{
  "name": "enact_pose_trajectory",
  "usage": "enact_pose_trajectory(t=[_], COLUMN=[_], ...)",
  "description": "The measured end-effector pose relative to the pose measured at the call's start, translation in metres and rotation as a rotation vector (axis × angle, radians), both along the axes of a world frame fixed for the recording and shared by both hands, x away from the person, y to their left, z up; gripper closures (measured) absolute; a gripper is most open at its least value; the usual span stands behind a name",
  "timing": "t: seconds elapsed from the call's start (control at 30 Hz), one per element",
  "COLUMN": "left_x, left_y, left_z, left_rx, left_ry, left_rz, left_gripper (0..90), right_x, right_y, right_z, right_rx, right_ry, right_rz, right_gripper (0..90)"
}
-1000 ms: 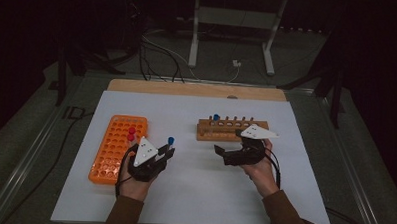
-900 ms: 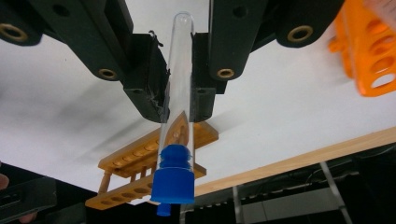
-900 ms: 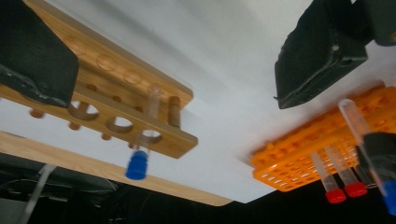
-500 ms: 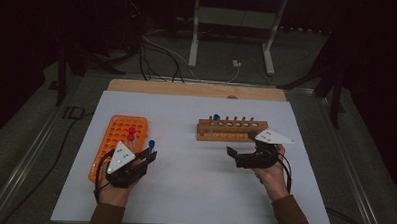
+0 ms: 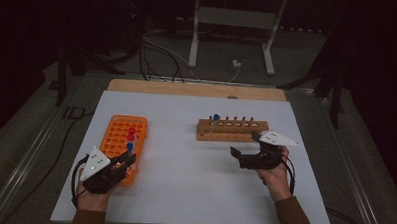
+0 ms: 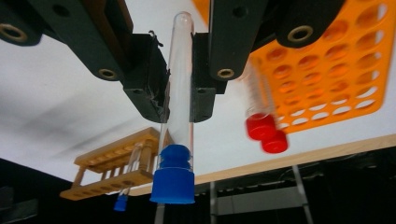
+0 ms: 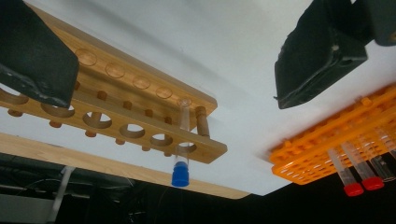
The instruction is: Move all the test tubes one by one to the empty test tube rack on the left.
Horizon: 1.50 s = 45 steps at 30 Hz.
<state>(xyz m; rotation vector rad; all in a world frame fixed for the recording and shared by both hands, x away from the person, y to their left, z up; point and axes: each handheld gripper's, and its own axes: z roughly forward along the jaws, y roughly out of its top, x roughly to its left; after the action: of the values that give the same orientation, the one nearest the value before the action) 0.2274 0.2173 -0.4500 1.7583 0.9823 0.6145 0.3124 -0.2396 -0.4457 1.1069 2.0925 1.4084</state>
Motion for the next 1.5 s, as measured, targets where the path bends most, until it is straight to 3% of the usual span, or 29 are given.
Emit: enact_pose_trajectory(t=[0.27,0.47,0.73,0.83,0.93,1.37,1.5], left_x=[-0.002,-0.001,0.001,0.003,0.003,0.004,0.002], left_y=[0.009,0.011,0.012,0.009,0.007,0.007,0.008], left_z=[-0.01,-0.016,-0.025,-0.029,-0.029,-0.033,-0.03], left_rx=[0.034,0.061,0.107,0.145,0.158,0.184,0.156], left_ry=[0.011,0.024,0.088,0.119,0.126,0.171,0.161], left_rz=[0.048,0.054,0.057,0.05,0.047,0.05,0.067], left_gripper=[76.3,76.3,76.4,76.4,76.5,76.0,62.9], right_x=[0.0,0.0,-0.001,0.0,-0.001,-0.001,-0.001], right_y=[-0.001,-0.001,0.0,0.0,0.0,0.001,0.001], right_z=[0.0,0.0,0.0,-0.001,-0.001,-0.001,-0.001], right_rx=[0.003,0.003,0.002,-0.001,-0.003,-0.001,-0.001], right_ry=[0.0,0.0,-0.001,0.001,0.006,0.003,0.002], right_rz=[-0.001,0.0,0.003,0.007,0.009,0.014,0.014], right_gripper=[0.1,0.1,0.1,0.1,0.1,0.1,0.1])
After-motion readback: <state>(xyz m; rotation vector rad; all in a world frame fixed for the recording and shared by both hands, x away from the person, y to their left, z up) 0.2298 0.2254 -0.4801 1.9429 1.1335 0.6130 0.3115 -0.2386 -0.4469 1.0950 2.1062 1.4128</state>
